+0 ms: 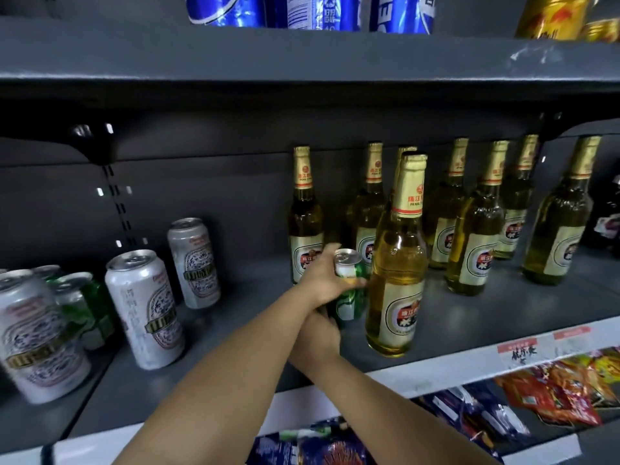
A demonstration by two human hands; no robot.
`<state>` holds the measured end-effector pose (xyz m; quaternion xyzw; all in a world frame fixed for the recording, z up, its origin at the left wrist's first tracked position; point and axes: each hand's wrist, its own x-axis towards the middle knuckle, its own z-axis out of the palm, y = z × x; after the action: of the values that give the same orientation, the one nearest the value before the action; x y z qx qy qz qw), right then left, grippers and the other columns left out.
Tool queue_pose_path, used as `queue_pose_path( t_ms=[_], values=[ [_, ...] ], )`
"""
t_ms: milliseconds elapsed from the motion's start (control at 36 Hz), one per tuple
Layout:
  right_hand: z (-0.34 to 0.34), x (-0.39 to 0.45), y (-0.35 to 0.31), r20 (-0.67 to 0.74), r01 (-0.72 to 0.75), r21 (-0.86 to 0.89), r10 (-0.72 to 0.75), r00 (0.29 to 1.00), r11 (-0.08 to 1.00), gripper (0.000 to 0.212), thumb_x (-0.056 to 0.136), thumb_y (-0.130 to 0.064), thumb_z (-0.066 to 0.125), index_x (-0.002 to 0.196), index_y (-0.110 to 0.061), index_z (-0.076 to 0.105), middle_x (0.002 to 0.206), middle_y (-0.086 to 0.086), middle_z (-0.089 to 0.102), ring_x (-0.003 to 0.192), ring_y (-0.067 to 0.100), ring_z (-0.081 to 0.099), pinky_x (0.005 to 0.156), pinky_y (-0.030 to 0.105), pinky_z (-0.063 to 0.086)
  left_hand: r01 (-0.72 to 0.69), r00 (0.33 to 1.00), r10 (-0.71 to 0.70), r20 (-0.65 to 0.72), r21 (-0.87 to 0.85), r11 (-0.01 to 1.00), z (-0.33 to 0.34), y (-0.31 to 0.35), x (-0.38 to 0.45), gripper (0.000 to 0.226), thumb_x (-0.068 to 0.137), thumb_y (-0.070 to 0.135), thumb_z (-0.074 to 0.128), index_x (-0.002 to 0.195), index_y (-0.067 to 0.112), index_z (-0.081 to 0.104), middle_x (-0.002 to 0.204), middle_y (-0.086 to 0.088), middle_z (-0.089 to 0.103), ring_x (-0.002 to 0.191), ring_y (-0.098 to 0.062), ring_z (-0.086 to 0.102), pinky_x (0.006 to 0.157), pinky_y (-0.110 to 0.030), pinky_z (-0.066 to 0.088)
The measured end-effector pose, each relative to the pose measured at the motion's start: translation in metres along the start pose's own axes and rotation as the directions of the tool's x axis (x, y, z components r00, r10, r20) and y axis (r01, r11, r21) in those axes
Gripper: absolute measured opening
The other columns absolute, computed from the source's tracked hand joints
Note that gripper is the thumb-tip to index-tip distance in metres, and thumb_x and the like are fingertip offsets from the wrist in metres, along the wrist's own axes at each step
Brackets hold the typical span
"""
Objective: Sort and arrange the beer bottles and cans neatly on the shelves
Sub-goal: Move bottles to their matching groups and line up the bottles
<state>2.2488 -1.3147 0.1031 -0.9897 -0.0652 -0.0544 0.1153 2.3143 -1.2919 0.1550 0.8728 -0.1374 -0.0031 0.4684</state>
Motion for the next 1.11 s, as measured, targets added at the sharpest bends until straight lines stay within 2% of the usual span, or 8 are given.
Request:
queue_pose_path(
  t_ms=[83, 194, 333, 444, 556, 694, 861, 1111],
  values=[
    [0.0, -0.009, 0.006, 0.026, 0.028, -0.052, -0.027, 0.999, 0.998, 0.06, 0.101, -0.035, 0.038, 0.152, -0.009, 0.019, 0.155, 0.01, 0.027, 0.144, 0.026, 0.022, 0.114, 0.039, 0.022, 0.028, 0.992, -0.03, -0.121, -0.02, 0.999, 0.004, 0.0, -0.002, 0.059, 0.071, 0.029, 0.086, 0.116, 0.024, 0.049, 0.11, 0.001, 0.063, 0.106, -0.021, 0.061, 0.093, -0.036, 0.051],
    [0.001, -0.023, 0.015, -0.135, 0.075, 0.022, -0.071, 0.988, 0.997, 0.048, 0.097, -0.032, 0.045, 0.141, -0.013, 0.042, 0.14, 0.007, 0.049, 0.131, 0.024, 0.041, 0.108, 0.035, 0.03, 0.103, 0.949, -0.114, -0.294, -0.054, 0.993, 0.002, 0.002, -0.022, 0.07, 0.068, 0.034, 0.085, 0.125, 0.024, 0.044, 0.115, 0.003, 0.06, 0.106, -0.02, 0.058, 0.093, -0.035, 0.049],
    [0.008, -0.049, 0.019, -0.485, 0.235, 0.028, -0.192, 0.853, 0.972, 0.03, 0.05, -0.022, 0.083, 0.077, -0.024, 0.068, 0.073, -0.005, 0.064, 0.069, 0.017, 0.063, 0.058, 0.028, 0.051, 0.131, 0.876, -0.151, -0.458, -0.073, 0.989, -0.008, 0.003, -0.049, 0.059, 0.069, 0.04, 0.082, 0.111, 0.023, 0.045, 0.108, 0.001, 0.063, 0.1, -0.024, 0.061, 0.086, -0.037, 0.052],
    [0.002, -0.072, 0.033, -0.615, 0.339, 0.122, -0.197, 0.763, 0.933, 0.017, 0.075, -0.02, 0.053, 0.09, -0.018, 0.06, 0.085, -0.001, 0.059, 0.079, 0.02, 0.057, 0.065, 0.032, 0.046, 0.154, 0.825, -0.153, -0.545, -0.044, 0.987, -0.019, 0.005, -0.072, 0.057, 0.067, 0.047, 0.081, 0.104, 0.024, 0.044, 0.102, 0.001, 0.065, 0.094, -0.025, 0.061, 0.082, -0.038, 0.052],
    [-0.03, -0.082, 0.049, -0.792, 0.234, 0.313, 0.117, 0.599, 0.921, 0.014, 0.086, -0.023, 0.057, 0.097, -0.014, 0.057, 0.093, 0.001, 0.056, 0.087, 0.014, 0.047, 0.075, 0.028, 0.033, 0.189, 0.789, -0.176, -0.589, -0.041, 0.981, -0.027, 0.007, -0.1, 0.056, 0.072, 0.045, 0.079, 0.108, 0.025, 0.041, 0.097, 0.004, 0.057, 0.086, -0.023, 0.053, 0.074, -0.032, 0.044],
    [-0.056, -0.079, 0.083, -0.689, 0.065, 0.59, 0.459, 0.561, 0.805, 0.052, 0.084, -0.032, 0.069, 0.124, -0.006, 0.049, 0.12, 0.012, 0.054, 0.113, 0.028, 0.048, 0.094, 0.04, 0.037, 0.206, 0.734, -0.201, -0.648, -0.069, 0.976, -0.036, 0.004, -0.13, 0.056, 0.076, 0.043, 0.077, 0.117, 0.027, 0.042, 0.098, 0.006, 0.057, 0.093, -0.025, 0.057, 0.077, -0.034, 0.046],
    [-0.058, -0.063, 0.101, -0.285, -0.009, 0.806, 0.402, 0.87, 0.592, 0.105, 0.076, -0.029, 0.081, 0.153, -0.021, 0.01, 0.15, 0.011, 0.035, 0.139, 0.032, 0.032, 0.114, 0.053, 0.028, 0.225, 0.638, -0.206, -0.742, -0.076, 0.971, -0.06, -0.011, -0.169, 0.05, 0.076, 0.045, 0.076, 0.111, 0.029, 0.043, 0.105, 0.004, 0.066, 0.098, -0.026, 0.062, 0.078, -0.035, 0.047],
    [-0.056, -0.053, 0.087, -0.216, -0.193, 0.774, 0.539, 0.814, 0.603, 0.09, 0.074, -0.026, 0.082, 0.143, -0.016, 0.026, 0.136, 0.013, 0.049, 0.124, 0.037, 0.049, 0.102, 0.052, 0.043, 0.388, 0.459, -0.245, -0.854, -0.056, 0.92, -0.117, -0.048, -0.21, 0.058, 0.077, 0.048, 0.072, 0.121, 0.024, 0.043, 0.114, -0.006, 0.063, 0.101, -0.034, 0.061, 0.073, -0.036, 0.04]
  ],
)
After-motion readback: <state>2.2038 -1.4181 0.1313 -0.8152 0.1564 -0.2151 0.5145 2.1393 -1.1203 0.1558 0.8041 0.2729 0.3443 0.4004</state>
